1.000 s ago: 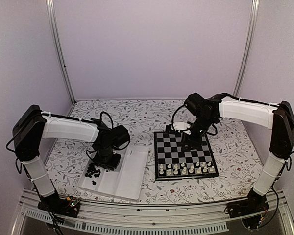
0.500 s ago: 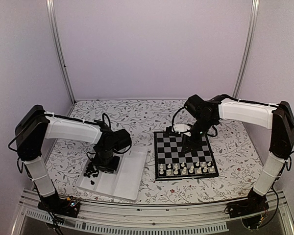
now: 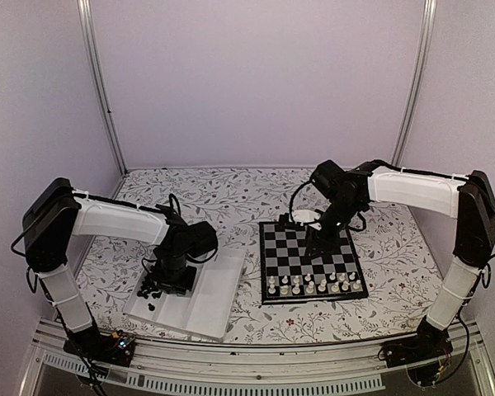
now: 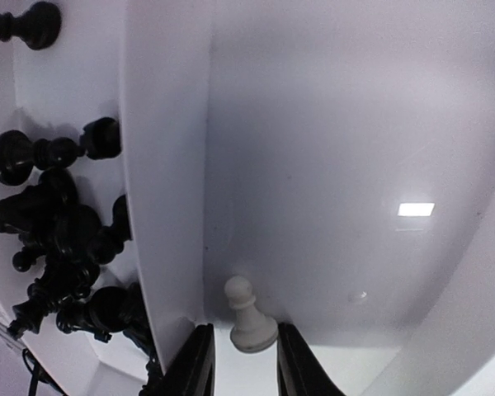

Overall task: Set up the chess pieces on the board
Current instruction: Pick up the chess piece from the storage box.

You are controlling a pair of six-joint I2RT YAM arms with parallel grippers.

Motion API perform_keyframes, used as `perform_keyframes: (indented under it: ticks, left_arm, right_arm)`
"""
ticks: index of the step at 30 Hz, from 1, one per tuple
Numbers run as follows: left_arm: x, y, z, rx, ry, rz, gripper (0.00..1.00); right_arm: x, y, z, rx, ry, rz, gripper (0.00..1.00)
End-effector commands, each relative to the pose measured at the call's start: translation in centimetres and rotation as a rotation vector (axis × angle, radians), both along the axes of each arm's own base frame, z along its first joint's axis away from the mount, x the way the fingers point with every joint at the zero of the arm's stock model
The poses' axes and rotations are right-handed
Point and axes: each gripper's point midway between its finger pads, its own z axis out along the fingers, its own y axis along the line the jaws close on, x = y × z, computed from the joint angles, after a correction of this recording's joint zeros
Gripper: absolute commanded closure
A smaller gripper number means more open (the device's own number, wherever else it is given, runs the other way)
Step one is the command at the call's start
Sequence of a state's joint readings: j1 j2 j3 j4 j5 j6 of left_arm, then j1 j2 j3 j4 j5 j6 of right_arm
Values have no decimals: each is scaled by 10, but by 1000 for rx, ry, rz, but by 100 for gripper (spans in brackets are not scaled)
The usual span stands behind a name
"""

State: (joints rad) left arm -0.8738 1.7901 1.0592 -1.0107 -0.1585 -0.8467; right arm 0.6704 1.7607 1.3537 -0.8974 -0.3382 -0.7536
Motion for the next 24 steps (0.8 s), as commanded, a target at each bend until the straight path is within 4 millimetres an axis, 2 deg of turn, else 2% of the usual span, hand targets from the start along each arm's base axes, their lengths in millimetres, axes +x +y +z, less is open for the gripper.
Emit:
perform_keyframes:
  ticks: [1,9,16,24]
  left_arm:
    - [-7,7,-19,13,41,20,72]
    - [-5,5,-26,-5,51,30,76]
    - [-1,9,-31,-6,50,38,73]
    - [3,-1,-33,-96,42,59,75]
  right_arm:
    - [-3,3,3,29,13,-5,54]
    - [-8,1,-2,29,33,-7,54]
    - [-10,4,-5,35,52,-5,54]
    - [-12,4,-7,38,70,-8,54]
